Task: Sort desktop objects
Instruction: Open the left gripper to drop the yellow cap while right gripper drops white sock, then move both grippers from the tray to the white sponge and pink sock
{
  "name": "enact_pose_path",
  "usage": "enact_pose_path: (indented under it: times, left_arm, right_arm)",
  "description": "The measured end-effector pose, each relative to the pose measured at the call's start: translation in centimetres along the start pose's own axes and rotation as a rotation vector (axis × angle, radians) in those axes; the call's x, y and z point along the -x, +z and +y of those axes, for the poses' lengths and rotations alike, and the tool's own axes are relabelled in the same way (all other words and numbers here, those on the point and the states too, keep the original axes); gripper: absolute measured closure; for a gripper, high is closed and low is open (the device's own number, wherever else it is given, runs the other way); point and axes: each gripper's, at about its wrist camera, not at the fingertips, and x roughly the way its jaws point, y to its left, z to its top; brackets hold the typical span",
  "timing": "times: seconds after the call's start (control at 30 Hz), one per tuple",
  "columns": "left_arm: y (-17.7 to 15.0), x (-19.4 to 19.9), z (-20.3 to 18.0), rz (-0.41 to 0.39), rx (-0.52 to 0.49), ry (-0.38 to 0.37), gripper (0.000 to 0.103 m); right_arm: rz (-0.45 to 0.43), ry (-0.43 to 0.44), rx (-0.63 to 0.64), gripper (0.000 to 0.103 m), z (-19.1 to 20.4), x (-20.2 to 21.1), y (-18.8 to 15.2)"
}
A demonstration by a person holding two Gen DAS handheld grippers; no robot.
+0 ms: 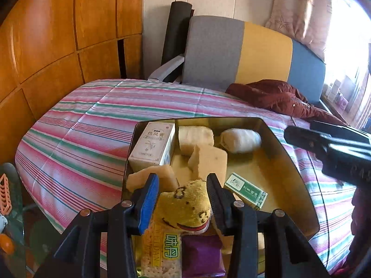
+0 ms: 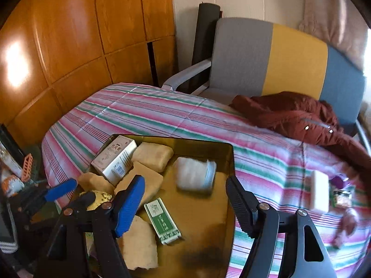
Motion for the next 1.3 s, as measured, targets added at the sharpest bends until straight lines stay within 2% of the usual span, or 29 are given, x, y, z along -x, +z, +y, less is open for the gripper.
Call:
enact_pose_path:
  times: [0.5, 1.3]
  left_arm:
    - [0.9, 1.5, -2.8, -0.025, -0.055, -0.024, 0.060]
    - [1.4, 1.8, -6.7, -0.027, -0.138, -0.032, 0.060]
  right_arm:
    - [-0.058, -0.095, 0.065, 0.027, 0.2, 5.2, -0.9]
    - [-0.077, -0.170, 0.062, 0.024, -2.8, 6.7, -1.9]
